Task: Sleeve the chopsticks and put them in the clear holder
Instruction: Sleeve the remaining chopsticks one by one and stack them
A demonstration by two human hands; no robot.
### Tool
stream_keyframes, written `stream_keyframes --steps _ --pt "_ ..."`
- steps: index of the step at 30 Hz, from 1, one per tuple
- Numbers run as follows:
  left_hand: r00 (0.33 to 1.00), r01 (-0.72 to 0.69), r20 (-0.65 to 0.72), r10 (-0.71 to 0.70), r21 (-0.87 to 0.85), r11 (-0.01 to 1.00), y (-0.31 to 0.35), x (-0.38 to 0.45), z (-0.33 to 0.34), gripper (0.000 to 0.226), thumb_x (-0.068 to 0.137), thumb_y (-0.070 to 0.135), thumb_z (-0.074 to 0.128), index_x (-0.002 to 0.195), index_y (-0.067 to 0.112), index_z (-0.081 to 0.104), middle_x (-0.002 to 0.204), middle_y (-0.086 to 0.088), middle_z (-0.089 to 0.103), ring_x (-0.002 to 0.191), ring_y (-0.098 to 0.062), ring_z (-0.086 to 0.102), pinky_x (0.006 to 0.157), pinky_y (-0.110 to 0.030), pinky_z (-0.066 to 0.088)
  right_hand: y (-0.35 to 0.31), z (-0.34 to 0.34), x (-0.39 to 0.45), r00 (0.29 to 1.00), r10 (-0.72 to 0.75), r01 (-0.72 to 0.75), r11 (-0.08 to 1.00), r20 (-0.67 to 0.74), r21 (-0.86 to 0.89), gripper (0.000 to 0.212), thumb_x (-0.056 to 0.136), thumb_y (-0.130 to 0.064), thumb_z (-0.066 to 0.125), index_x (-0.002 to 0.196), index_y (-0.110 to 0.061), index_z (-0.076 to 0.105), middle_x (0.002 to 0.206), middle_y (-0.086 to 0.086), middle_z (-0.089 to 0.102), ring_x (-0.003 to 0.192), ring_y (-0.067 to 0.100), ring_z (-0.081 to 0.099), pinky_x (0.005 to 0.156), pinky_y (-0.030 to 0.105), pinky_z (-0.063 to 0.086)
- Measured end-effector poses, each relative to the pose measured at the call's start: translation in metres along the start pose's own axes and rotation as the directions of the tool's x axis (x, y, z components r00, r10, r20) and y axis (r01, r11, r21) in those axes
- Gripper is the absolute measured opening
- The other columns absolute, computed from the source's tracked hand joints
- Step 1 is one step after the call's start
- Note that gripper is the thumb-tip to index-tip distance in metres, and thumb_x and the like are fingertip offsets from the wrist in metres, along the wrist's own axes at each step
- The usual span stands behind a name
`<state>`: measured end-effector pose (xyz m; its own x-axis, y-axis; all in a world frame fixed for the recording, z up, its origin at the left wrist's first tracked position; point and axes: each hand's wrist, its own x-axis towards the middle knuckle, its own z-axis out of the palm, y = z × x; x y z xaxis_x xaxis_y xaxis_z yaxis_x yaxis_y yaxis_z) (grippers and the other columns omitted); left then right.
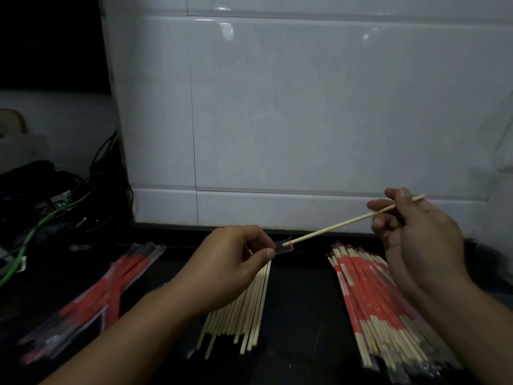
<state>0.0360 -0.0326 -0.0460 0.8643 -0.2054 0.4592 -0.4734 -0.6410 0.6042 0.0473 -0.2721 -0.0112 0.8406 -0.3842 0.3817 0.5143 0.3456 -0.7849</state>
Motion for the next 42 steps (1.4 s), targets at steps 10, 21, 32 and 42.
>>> stream_keyframes --steps 10,21,32,42 --pt "0.999 0.034 -0.013 -0.034 -0.007 0.999 0.002 0.001 -0.002 0.011 0.096 0.032 0.06 0.089 0.033 0.068 0.083 0.02 0.068 0.075 -0.006 0.065 0.076 -0.038 0.058 0.003 0.002 -0.003 1.0 -0.026 0.026 1.0 -0.004 -0.012 0.018 0.103 -0.018 0.046 0.096 -0.009 0.061 0.065 0.004 0.069 0.048 0.009 0.052 0.05 0.018 0.047" --pt "0.997 0.08 -0.022 -0.079 0.032 0.996 0.003 0.002 -0.001 0.016 0.099 0.027 0.056 0.087 0.031 0.067 0.078 0.021 0.069 0.073 0.002 0.062 0.078 -0.037 0.057 0.0 -0.001 0.002 0.999 -0.019 0.02 0.999 -0.032 0.028 0.018 0.103 -0.018 0.046 0.094 -0.01 0.059 0.063 0.003 0.068 0.048 0.009 0.051 0.05 0.017 0.046" --pt "0.998 0.066 -0.016 -0.065 0.064 0.996 0.004 0.001 -0.001 0.016 0.098 0.028 0.058 0.085 0.031 0.067 0.077 0.01 0.07 0.071 -0.012 0.065 0.074 -0.046 0.055 -0.001 -0.001 0.001 0.998 -0.027 0.028 0.999 -0.048 0.025 0.018 0.104 -0.019 0.046 0.096 -0.01 0.06 0.064 0.002 0.069 0.048 0.008 0.052 0.051 0.017 0.047" --pt "0.998 0.057 -0.007 -0.056 0.044 0.997 0.005 0.0 -0.001 0.011 0.097 0.032 0.06 0.09 0.032 0.068 0.078 0.014 0.069 0.075 -0.002 0.064 0.076 -0.036 0.057 0.003 0.0 -0.001 1.0 -0.004 0.004 1.0 -0.003 0.023 0.018 0.103 -0.018 0.046 0.095 -0.01 0.06 0.065 0.004 0.069 0.048 0.009 0.053 0.05 0.017 0.047"
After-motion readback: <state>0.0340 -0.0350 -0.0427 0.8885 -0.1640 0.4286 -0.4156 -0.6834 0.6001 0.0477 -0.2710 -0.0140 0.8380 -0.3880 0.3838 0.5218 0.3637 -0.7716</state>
